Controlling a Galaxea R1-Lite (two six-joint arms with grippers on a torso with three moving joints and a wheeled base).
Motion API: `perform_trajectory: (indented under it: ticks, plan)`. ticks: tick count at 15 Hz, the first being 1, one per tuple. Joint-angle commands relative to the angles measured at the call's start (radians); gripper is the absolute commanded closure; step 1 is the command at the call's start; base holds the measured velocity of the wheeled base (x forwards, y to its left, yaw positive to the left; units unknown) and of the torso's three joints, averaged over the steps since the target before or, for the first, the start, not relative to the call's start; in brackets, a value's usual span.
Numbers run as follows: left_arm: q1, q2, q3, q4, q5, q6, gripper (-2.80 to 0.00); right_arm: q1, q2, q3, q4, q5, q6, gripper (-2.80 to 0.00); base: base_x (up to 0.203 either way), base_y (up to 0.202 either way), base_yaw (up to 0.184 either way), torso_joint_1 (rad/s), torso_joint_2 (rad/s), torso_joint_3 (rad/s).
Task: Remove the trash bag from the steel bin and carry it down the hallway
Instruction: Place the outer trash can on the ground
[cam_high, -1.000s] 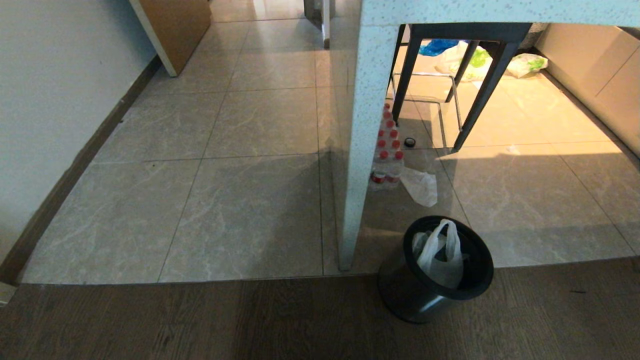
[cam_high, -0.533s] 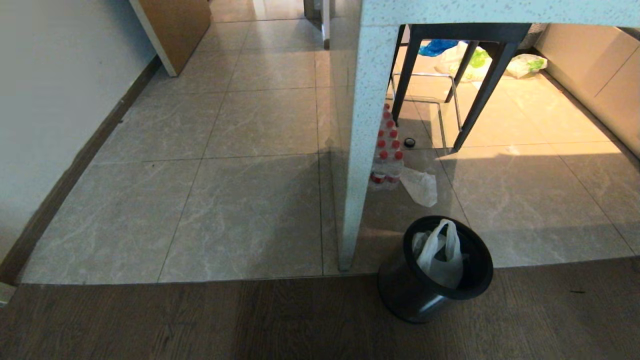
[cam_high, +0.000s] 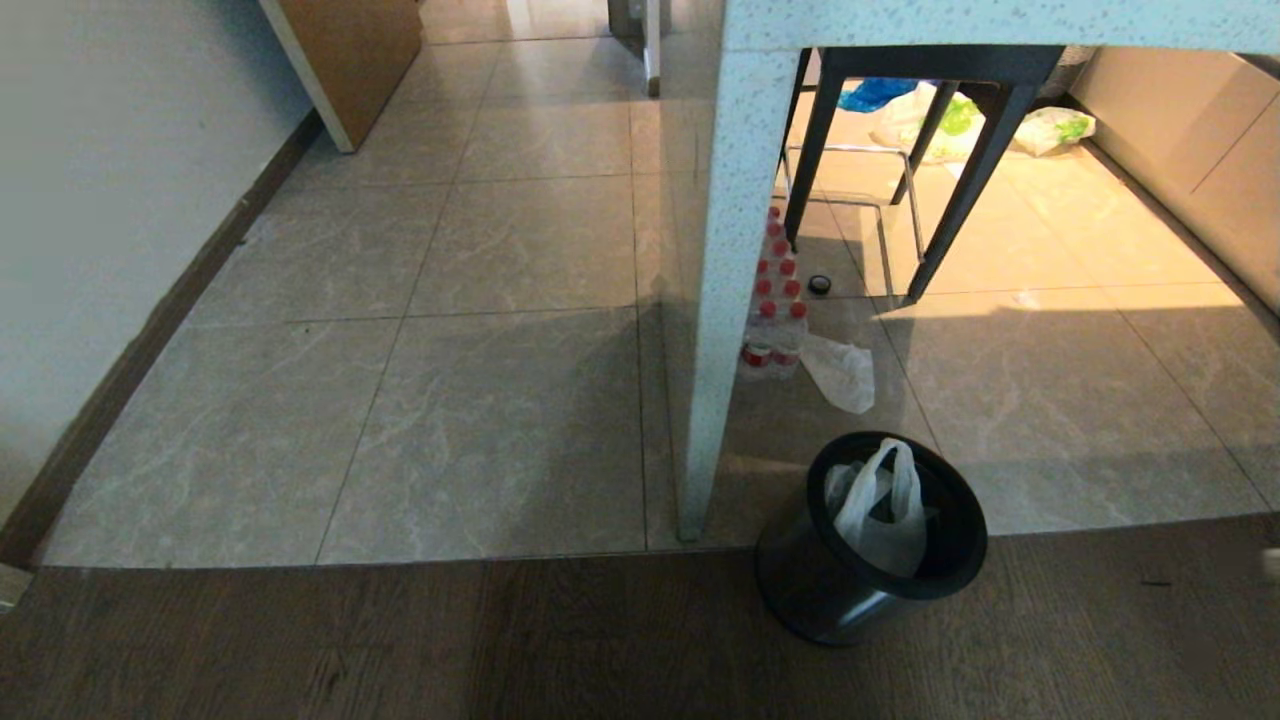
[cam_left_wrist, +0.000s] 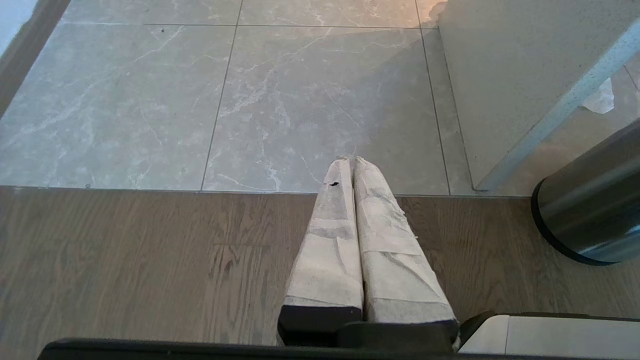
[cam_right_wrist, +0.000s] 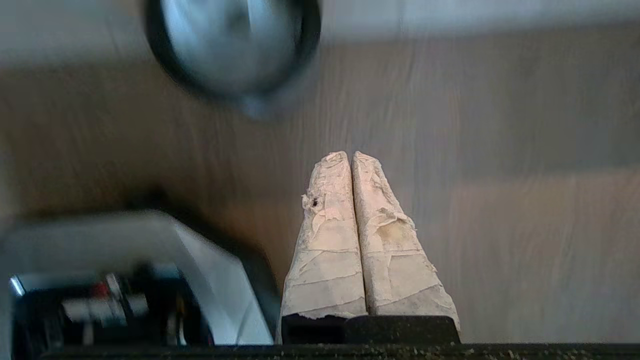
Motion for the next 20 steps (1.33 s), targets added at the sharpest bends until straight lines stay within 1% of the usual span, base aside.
perform_trajectory:
  ticks: [1, 2, 3, 5, 8, 10, 12, 14, 16, 17, 18, 20]
  plan:
    - [0.000, 0.000, 0.000, 0.000, 0.002, 0.000, 0.00, 0.005, 0.239, 0.142, -0.200, 0.000, 0.003, 0.00, 0.000, 0.000, 0.000, 0.000, 0.00, 0.000]
    - [0.000, 0.000, 0.000, 0.000, 0.002, 0.000, 0.00, 0.004, 0.323, 0.190, -0.318, -0.001, 0.004, 0.00, 0.000, 0.000, 0.000, 0.000, 0.00, 0.000]
    - [0.000, 0.000, 0.001, 0.000, 0.002, 0.000, 0.00, 0.005, 0.412, 0.227, -0.428, -0.003, 0.004, -2.80, 0.000, 0.000, 0.000, 0.000, 0.00, 0.000]
    - [0.000, -0.001, 0.000, 0.000, 0.001, 0.000, 0.00, 0.007, 0.553, 0.276, -0.615, -0.007, 0.000, -2.80, 0.000, 0.000, 0.000, 0.000, 0.00, 0.000]
    - [0.000, 0.000, 0.001, 0.000, 0.001, 0.000, 0.00, 0.008, 0.748, 0.292, -0.842, -0.018, 0.002, -2.80, 0.000, 0.000, 0.000, 0.000, 0.00, 0.000]
    - [0.000, 0.000, 0.002, 0.000, 0.001, 0.000, 0.00, 0.007, 0.815, 0.295, -0.963, -0.027, 0.009, -2.80, 0.000, 0.000, 0.000, 0.000, 0.00, 0.000]
    - [0.000, -0.002, 0.001, 0.000, 0.000, 0.000, 0.00, 0.007, 0.892, 0.284, -1.067, -0.028, 0.044, -2.80, 0.000, 0.000, 0.000, 0.000, 0.00, 0.000]
    - [0.000, 0.000, 0.000, 0.000, 0.000, 0.000, 0.00, 0.005, 1.008, 0.274, -1.216, -0.050, 0.067, -2.80, 0.000, 0.000, 0.000, 0.000, 0.00, 0.000]
    - [0.000, 0.000, 0.000, 0.000, 0.002, 0.000, 0.00, 0.002, 1.068, 0.257, -1.292, -0.099, 0.076, -2.80, 0.000, 0.000, 0.000, 0.000, 0.00, 0.000]
    - [0.000, 0.000, 0.000, 0.000, 0.000, 0.000, 0.00, 0.002, 1.077, 0.248, -1.296, -0.116, 0.078, -2.80, 0.000, 0.000, 0.000, 0.000, 0.00, 0.000]
    - [0.000, 0.000, 0.000, 0.000, 0.000, 0.000, 0.00, 0.002, 1.117, 0.229, -1.302, -0.149, 0.081, -2.80, 0.000, 0.000, 0.000, 0.000, 0.00, 0.000]
    - [0.000, 0.000, 0.000, 0.000, 0.002, 0.000, 0.00, 0.003, 1.247, 0.169, -1.325, -0.213, 0.098, -2.80, 0.000, 0.000, 0.000, 0.000, 0.00, 0.000]
